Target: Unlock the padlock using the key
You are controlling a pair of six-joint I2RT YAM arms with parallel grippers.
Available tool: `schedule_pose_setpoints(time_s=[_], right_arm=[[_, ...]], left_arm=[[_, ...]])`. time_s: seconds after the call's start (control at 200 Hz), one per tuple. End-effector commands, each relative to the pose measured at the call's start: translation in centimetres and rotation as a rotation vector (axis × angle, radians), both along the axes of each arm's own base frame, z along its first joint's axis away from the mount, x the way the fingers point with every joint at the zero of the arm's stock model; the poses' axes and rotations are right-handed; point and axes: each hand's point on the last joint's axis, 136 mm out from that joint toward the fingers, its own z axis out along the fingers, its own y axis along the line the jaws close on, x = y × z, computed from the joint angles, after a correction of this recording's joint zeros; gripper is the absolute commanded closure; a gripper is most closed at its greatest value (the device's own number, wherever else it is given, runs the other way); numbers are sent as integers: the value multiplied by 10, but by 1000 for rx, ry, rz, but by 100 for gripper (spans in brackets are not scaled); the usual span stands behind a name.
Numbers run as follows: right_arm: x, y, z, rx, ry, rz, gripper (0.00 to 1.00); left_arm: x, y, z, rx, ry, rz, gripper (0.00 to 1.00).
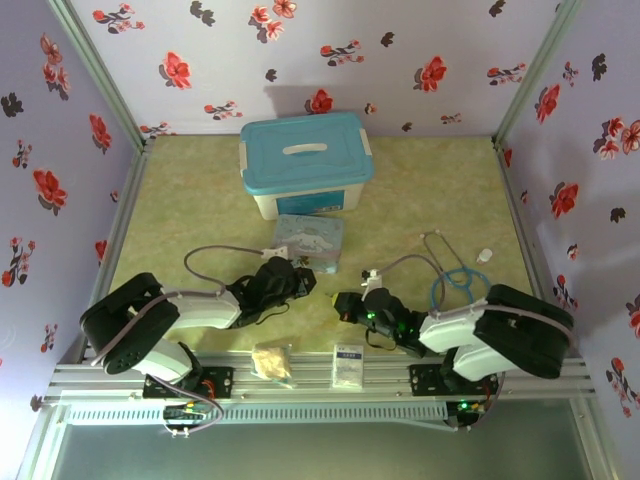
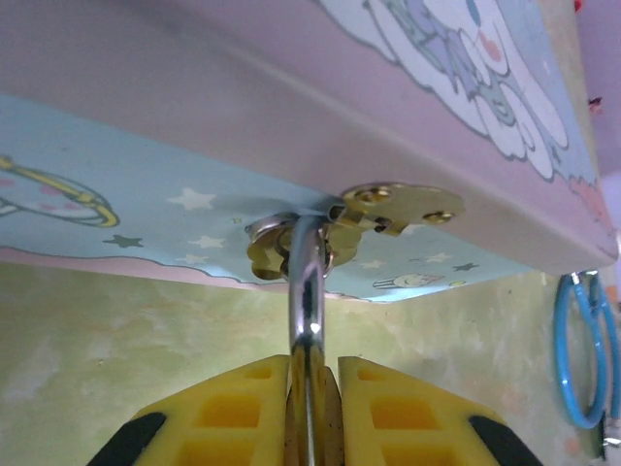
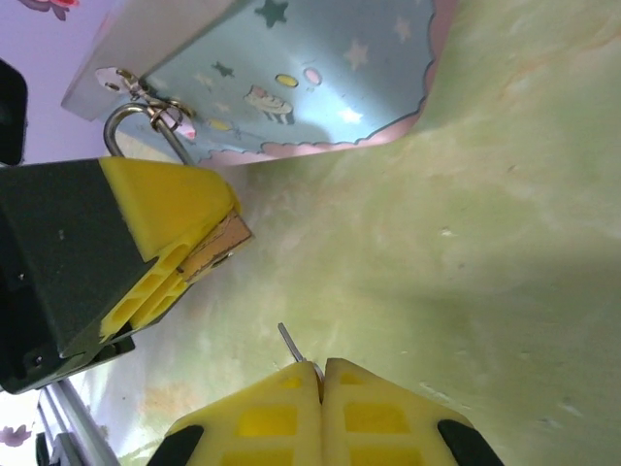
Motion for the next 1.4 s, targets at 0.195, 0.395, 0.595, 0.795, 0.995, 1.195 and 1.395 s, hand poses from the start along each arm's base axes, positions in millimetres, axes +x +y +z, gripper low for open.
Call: schedule_pose_setpoints(time_s=[0.195, 0.395, 0.595, 0.795, 0.995, 1.195, 1.395], right_arm=[[15, 18, 28, 280, -45, -86, 100], [18, 11, 22, 259, -54, -141, 100], [22, 5, 31, 276, -72, -172, 100], [23, 17, 42, 312, -84, -141, 100], [30, 14, 51, 327, -105, -154, 100], [34, 19, 53, 332, -109, -145, 100], [35, 20, 52, 333, -104, -142, 100]], left_arm=[[14, -13, 39, -246, -44, 69, 94], [13, -12, 38, -305, -17, 98, 96], [15, -13, 48, -377, -22, 116, 97], [15, -15, 58, -451, -15, 124, 99], [16, -11, 60, -466, -18, 135, 99], [15, -12, 65, -494, -19, 127, 99], [16, -14, 66, -512, -14, 129, 99]])
